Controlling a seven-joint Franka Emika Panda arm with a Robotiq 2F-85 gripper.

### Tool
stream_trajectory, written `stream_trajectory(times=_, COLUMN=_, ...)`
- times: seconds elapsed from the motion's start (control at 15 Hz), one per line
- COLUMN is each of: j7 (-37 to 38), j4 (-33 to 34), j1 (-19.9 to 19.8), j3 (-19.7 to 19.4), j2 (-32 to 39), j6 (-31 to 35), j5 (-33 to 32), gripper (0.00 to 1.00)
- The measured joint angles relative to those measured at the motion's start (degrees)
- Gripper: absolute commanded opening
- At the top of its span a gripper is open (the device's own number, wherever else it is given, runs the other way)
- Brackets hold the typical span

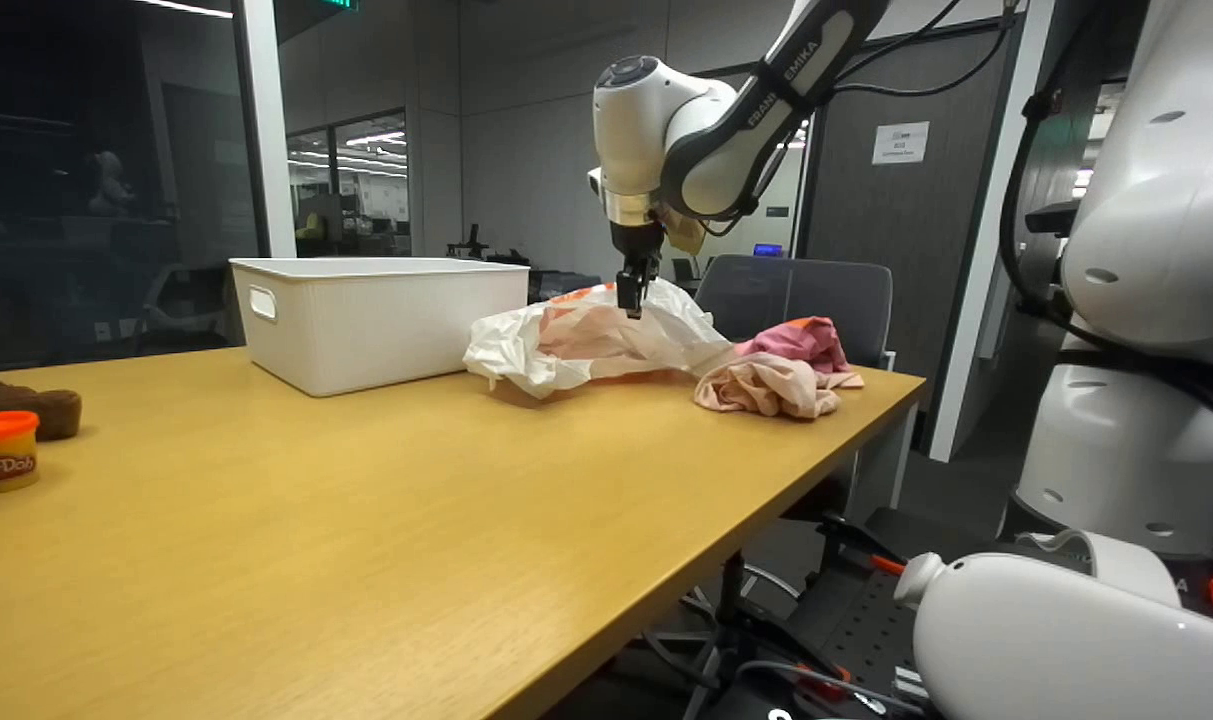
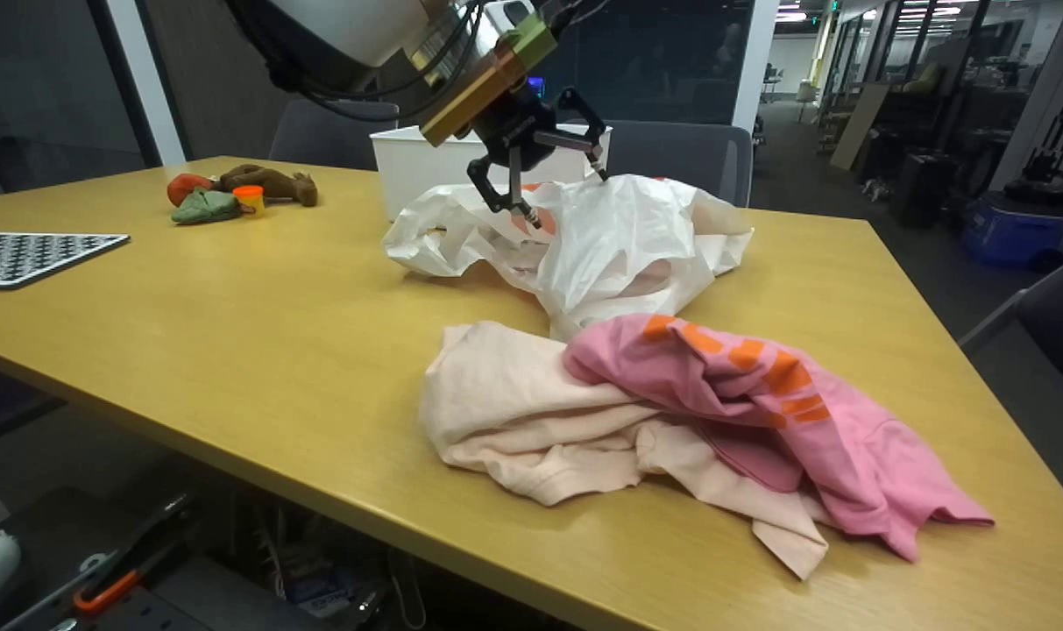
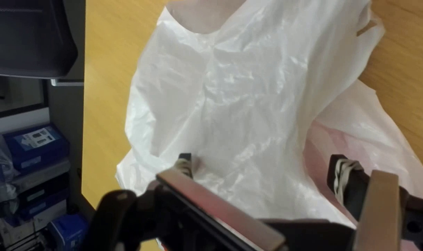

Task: Put the two shirts inside the plastic bag

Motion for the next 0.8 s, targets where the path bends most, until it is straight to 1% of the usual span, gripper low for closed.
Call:
stream_trajectory(times=0.07, j7=0.82, j4=0.16, j1=0.01, j3=-0.46, j2=0.61, j6=0.17, j5=-1.56, gripper=0.68)
stream_trajectory(times=0.13, j7=1.4, j4=0.2, j1=0.01, j3=-0.84, j2=1.06, j6=0.53, j5=-2.72, gripper=0.58)
stream_trajectory(times=0.2, j7=1.86, j4=0.2, j1=0.03, j3=-1.11, j2=1.32, j6=1.0, j5=-3.52, gripper=0.51)
stream_trajectory(times=0.4, j7=2.07, j4=0.18, j1=0.3, j3=-1.4, j2=1.39, j6=2.03, j5=-4.05, gripper=0.28)
stream_trajectory(times=0.47, j7=2.07, j4=0.16, j1=0.45, j3=-1.4, j2=1.39, j6=2.31, j5=-4.08, gripper=0.19)
stream_trajectory(times=0.6, j7=2.07, j4=0.12, j1=0.7, j3=-1.4, j2=1.38, j6=2.8, j5=-4.75, gripper=0.05)
stream_trajectory(times=0.67, j7=2.21, j4=0.09, j1=0.71, j3=-1.41, j2=1.36, j6=3.06, j5=-5.53, gripper=0.01)
stream_trajectory(times=0.8, j7=3.05, j4=0.04, j1=0.71, j3=-1.55, j2=1.32, j6=3.54, j5=-7.85, gripper=0.0)
